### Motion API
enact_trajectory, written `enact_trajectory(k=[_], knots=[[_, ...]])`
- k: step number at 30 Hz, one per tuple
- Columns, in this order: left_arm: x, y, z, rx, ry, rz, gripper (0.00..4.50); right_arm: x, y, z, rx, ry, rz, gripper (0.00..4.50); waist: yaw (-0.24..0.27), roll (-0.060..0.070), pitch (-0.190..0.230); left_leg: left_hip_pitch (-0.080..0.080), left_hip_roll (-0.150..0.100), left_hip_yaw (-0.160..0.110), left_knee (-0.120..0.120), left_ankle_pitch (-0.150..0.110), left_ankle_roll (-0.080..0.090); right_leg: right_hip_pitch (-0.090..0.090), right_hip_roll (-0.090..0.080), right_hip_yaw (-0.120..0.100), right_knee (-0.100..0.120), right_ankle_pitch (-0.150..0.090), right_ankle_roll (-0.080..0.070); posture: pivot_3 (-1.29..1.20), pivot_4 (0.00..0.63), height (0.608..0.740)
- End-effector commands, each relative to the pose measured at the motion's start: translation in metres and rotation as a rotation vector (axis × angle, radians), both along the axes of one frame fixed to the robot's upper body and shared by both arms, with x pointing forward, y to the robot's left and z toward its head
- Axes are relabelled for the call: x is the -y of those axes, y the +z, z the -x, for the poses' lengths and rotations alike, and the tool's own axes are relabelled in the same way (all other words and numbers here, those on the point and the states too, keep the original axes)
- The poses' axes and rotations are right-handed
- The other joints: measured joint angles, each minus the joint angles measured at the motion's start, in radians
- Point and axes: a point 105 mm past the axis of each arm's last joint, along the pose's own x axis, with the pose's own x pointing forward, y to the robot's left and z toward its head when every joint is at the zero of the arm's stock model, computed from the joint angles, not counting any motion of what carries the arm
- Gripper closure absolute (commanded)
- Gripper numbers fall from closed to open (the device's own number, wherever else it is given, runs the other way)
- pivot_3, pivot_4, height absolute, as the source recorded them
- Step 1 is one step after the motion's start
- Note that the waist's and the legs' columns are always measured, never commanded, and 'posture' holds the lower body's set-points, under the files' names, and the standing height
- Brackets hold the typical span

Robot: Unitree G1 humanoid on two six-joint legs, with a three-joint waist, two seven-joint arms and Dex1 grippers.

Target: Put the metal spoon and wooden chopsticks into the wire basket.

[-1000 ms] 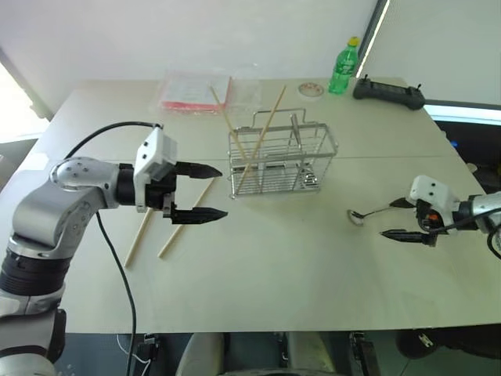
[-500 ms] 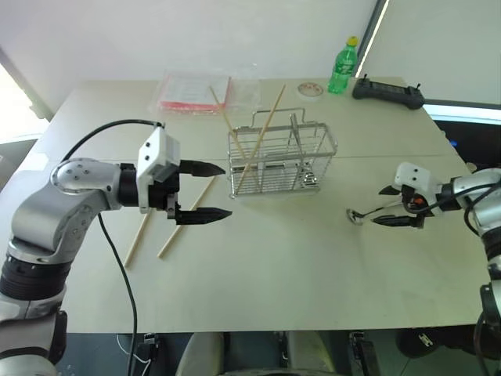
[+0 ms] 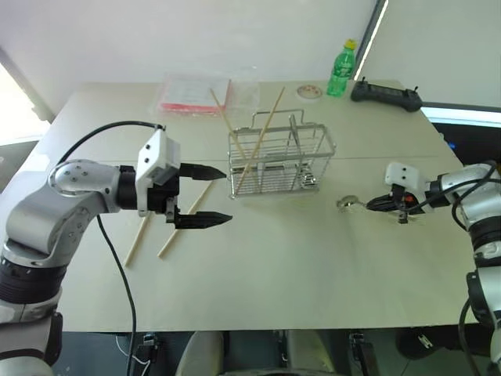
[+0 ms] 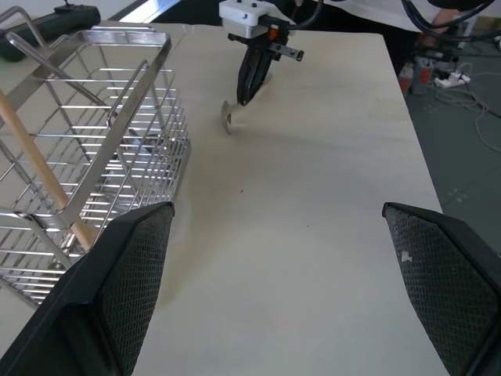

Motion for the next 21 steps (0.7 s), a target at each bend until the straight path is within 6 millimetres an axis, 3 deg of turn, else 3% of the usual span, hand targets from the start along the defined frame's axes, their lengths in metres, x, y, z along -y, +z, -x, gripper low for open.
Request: enact_trajectory(k=[1,18,21], knots=[[0.000,0.015,0.001,0.061,-0.006,0.009,0.00,0.004,-0.002,0.003,-0.012,-0.016,-0.008,4.47,-0.001,0.000,0.000,0.000,0.000,0.000,0.001,0.000,0.000,0.000,0.000,0.000,0.000,0.000,0.000,0.00,0.150,0.734],[0.003,0.022,-0.014,0.095,-0.012,0.029,0.00,-0.001,0.001,0.007,0.085,0.020,-0.003,4.47,-0.002,0.000,0.000,0.000,0.000,0.000,0.000,0.000,0.000,0.000,0.000,0.001,0.000,0.002,0.003,0.00,0.150,0.734],[0.002,0.023,-0.016,0.102,-0.008,0.031,0.00,-0.009,0.018,0.009,0.152,0.047,-0.051,4.47,-0.002,0.000,0.000,0.000,0.000,0.000,0.000,0.000,0.000,0.000,0.000,0.001,0.000,0.002,0.003,0.00,0.150,0.734]])
